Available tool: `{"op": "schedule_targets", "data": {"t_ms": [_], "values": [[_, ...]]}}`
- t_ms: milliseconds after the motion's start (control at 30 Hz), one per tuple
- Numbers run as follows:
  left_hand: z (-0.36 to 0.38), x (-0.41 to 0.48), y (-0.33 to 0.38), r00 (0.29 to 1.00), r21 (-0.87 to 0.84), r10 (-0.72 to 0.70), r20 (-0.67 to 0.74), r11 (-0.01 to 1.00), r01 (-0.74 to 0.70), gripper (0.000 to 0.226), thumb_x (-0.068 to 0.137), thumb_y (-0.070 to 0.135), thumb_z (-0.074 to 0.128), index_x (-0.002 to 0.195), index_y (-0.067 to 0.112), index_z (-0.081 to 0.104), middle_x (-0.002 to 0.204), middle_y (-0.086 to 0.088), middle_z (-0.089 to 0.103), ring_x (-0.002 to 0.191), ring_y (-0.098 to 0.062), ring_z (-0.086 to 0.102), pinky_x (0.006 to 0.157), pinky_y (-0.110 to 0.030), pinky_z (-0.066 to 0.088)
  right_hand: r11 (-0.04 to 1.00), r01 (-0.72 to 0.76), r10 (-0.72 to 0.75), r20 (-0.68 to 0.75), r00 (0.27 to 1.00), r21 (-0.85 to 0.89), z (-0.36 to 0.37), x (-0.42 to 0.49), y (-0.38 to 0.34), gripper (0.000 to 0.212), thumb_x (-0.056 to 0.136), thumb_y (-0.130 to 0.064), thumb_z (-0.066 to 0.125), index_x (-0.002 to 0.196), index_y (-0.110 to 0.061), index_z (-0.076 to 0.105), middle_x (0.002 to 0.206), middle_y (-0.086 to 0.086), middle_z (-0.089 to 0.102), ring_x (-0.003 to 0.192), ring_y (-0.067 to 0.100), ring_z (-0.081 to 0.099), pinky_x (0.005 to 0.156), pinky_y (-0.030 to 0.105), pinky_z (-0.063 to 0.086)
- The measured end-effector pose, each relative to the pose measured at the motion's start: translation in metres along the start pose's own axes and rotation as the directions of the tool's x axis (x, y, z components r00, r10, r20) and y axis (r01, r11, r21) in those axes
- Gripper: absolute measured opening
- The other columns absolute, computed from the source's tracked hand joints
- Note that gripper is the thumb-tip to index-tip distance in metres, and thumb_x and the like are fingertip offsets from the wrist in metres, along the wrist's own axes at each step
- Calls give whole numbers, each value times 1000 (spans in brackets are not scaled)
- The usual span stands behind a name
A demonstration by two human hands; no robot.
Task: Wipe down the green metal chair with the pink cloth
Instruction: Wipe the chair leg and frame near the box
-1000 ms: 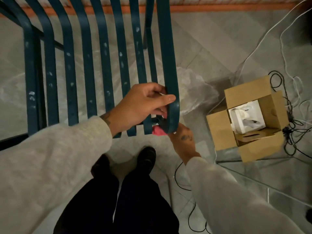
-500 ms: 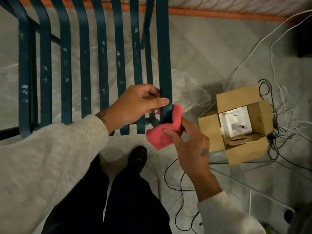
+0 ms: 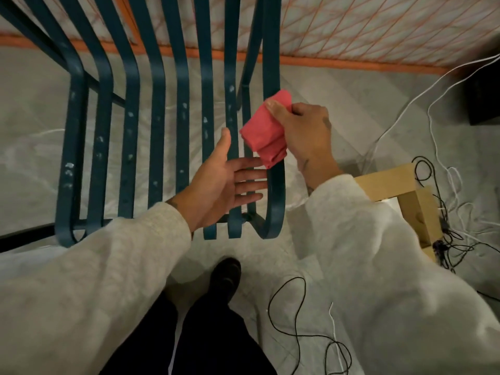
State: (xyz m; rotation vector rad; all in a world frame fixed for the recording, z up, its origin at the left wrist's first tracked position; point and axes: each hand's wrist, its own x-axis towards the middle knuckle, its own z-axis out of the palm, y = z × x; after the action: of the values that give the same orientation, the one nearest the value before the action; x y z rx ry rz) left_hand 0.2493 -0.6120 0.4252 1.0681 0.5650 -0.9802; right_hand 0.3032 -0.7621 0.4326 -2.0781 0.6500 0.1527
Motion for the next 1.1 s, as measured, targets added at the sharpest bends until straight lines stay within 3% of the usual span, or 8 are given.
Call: {"op": "schedule_targets", "data": {"t_ms": [233,333,467,567,667,833,967,1100], "values": [[-3,-7,-7,996,-24,-52,70,998,54,96,79,85,27,125,7,59,116,-13,71,110,-26,67,102,-42,48,999,-38,37,128,991,10,-17,-51,22,25,91,-45,65,90,-20,69,89,-2,72,85,12,69,80,26,55],[1,-9,-16,999,42,-27,-19,999,28,68,87,69,46,121,12,60,112,-11,72,101,-26,71,94,-41,54,998,-48,43,122,992,35,-24,-92,46,21,91,-42,66,89,-21,69,86,0,72,80,14,69,74,32,58],[4,-12,-20,996,243,90,-7,966,-86,29,95,38,56,110,16,70,106,-4,74,102,-21,69,88,-32,54,997,16,-6,137,991,-69,-28,-116,59,11,90,-41,67,90,-30,66,82,-11,69,75,2,67,65,18,56],[11,-8,-16,992,274,127,-29,955,-114,28,96,37,55,107,18,71,103,-2,75,100,-19,70,89,-32,54,984,31,-12,109,994,-174,-25,-94,43,21,89,-46,67,87,-25,66,77,-13,66,70,3,64,63,16,52],[18,0,-6,982,224,168,-87,964,-145,29,97,41,51,106,21,69,100,-1,75,98,-17,70,86,-31,55,975,5,8,56,998,-224,-17,-54,18,22,91,-44,65,92,-23,66,72,-17,57,64,-2,56,55,7,36],[11,7,23,966,223,246,-82,949,-223,23,94,28,60,112,16,67,101,-4,76,96,-17,72,93,-42,55,979,89,-94,-17,995,-181,-3,-16,-7,21,89,-36,71,88,-16,68,79,-5,68,66,5,63,61,12,52],[2,-5,30,904,249,424,-60,883,-398,21,90,16,66,109,8,68,101,-8,75,95,-19,72,88,-34,58,967,215,-235,-155,960,-133,2,-44,-9,10,95,-30,63,100,-21,65,87,-15,62,74,-7,59,70,5,50],[-12,-30,26,767,258,641,-13,743,-617,20,88,7,66,108,7,69,100,-7,74,94,-20,71,84,-34,58,924,349,-310,-232,922,153,11,-85,-25,33,97,-29,62,129,-24,60,105,-22,63,97,-13,58,86,9,50]]}}
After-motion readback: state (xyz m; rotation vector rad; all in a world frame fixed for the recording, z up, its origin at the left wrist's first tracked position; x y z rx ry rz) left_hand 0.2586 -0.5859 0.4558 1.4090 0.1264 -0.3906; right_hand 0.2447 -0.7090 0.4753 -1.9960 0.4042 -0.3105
